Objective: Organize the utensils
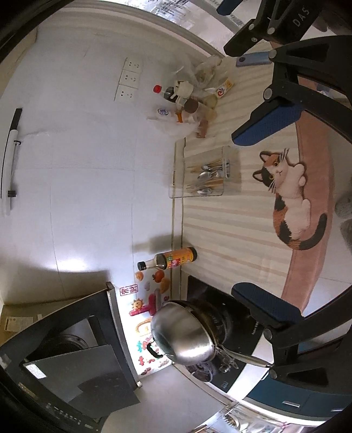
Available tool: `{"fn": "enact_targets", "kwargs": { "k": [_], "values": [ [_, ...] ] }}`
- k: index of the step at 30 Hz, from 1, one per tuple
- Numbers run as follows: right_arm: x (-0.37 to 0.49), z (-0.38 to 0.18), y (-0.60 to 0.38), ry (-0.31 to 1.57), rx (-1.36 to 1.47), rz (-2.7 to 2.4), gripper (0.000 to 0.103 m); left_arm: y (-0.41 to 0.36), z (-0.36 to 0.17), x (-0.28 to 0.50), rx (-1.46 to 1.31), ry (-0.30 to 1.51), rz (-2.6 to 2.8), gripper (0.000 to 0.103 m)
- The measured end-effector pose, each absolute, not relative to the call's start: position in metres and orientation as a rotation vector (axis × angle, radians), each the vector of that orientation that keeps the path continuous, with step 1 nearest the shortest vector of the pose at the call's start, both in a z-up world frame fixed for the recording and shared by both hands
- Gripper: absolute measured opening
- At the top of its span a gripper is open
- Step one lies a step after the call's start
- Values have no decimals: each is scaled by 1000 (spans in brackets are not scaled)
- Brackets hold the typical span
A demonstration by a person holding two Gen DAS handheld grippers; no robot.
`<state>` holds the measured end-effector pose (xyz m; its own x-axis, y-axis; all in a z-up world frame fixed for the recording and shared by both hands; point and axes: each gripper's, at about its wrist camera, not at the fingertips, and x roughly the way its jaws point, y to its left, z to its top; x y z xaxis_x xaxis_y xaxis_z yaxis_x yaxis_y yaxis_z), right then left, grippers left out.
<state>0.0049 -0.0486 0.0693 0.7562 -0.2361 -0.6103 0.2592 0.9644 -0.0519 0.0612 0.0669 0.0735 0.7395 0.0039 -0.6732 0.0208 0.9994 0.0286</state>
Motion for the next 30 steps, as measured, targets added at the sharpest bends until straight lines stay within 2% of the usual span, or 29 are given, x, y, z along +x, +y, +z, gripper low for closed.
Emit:
{"fn": "enact_targets", "kwargs": {
  "k": [30],
  "values": [
    [-1,76,-49,683,26,-268,103,65,79,53,41,743,40,103]
  ]
}}
